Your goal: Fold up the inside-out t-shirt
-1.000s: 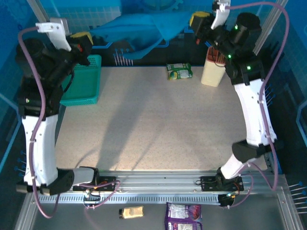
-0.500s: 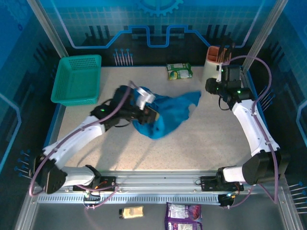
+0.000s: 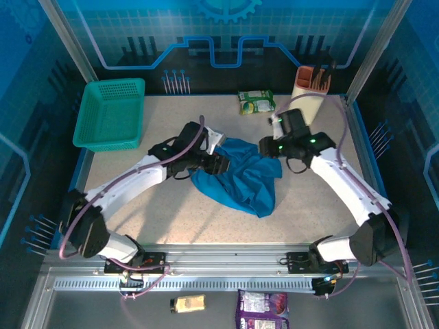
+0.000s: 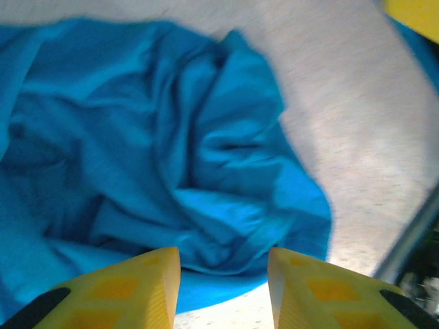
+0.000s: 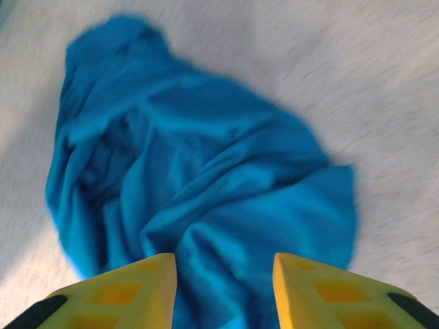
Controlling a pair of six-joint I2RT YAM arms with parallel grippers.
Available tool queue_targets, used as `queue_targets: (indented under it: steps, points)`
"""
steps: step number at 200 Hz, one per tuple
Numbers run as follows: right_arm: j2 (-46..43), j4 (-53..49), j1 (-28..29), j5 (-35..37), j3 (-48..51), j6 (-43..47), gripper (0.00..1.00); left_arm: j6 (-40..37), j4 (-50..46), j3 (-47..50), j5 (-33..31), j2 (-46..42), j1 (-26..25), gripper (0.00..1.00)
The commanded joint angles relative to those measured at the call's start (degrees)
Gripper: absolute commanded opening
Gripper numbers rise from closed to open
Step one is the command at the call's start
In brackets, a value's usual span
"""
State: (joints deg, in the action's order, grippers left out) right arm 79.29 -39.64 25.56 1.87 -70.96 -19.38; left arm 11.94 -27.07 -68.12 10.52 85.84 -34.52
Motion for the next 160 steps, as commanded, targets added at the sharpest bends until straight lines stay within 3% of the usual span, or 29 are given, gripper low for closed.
queue_targets:
  steps: [1, 26, 72, 87, 102, 120, 131, 160]
  points:
    - [3.2, -4.1, 6.3, -1.8, 2.6, -3.0, 0.45, 4.7, -4.9, -0.6, -4.0, 4.6, 1.3, 0.41]
    - [7.7, -4.0, 11.0, 0.8, 5.4, -5.5, 0.48, 8.8, -5.5, -1.3, -4.8, 10.0, 2.2, 0.43]
    - [16.4, -1.5, 11.8, -2.3, 8.1, -6.4, 0.51, 10.2, -5.1, 1.0, -13.4, 14.2, 3.0, 0.49]
    - [18.5, -2.3, 12.0, -1.0, 7.6, -5.9, 0.47, 9.7, -5.5, 1.9, -15.0, 15.4, 3.8, 0.49]
    - [18.3, -2.5, 11.5, 0.5, 7.0, -5.7, 0.22, 9.0, -4.7, 3.3, -14.7, 15.9, 4.8, 0.38]
    - [15.1, -1.6, 9.2, -0.1, 6.4, -5.4, 0.01, 8.2, -3.1, 5.0, -14.1, 14.7, 6.6, 0.12]
    - [12.7, -1.7, 6.6, -1.2, 5.3, -5.3, 0.00, 7.6, -2.6, 5.2, -14.4, 13.3, 8.1, 0.00]
    - [5.3, -4.0, -0.1, -1.4, 3.0, -4.5, 0.00, 6.0, -1.6, 4.7, -17.5, 5.3, 12.3, 0.00]
